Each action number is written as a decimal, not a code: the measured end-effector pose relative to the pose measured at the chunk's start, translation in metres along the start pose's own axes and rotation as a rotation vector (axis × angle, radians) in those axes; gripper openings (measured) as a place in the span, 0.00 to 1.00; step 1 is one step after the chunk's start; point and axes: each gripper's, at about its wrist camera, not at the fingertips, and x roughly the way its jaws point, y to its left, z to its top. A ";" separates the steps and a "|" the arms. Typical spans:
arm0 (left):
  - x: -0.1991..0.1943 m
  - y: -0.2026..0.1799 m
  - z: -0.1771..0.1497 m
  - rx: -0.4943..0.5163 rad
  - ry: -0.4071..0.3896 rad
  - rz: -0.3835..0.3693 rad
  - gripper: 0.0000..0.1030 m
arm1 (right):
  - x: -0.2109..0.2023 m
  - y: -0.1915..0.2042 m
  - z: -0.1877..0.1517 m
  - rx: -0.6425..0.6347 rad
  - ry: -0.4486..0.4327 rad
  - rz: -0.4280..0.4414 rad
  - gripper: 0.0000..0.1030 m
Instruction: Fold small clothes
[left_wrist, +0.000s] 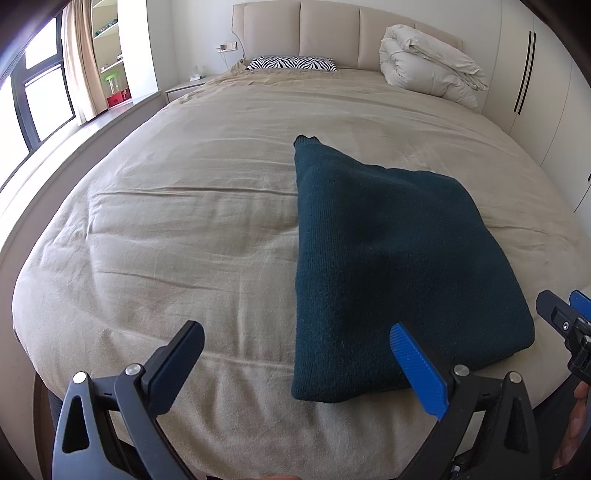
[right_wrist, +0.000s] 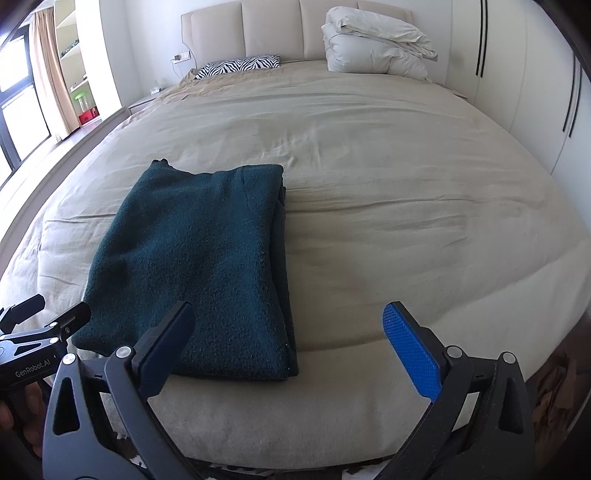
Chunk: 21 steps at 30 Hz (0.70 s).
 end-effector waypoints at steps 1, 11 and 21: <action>0.000 0.000 0.000 0.000 -0.001 0.000 1.00 | 0.001 0.000 0.000 -0.001 0.002 -0.002 1.00; -0.002 0.001 0.000 0.000 -0.010 0.012 1.00 | 0.013 -0.005 -0.004 0.025 0.037 -0.052 1.00; -0.002 -0.001 -0.002 0.004 -0.005 0.010 1.00 | 0.017 -0.004 -0.005 0.037 0.047 -0.063 1.00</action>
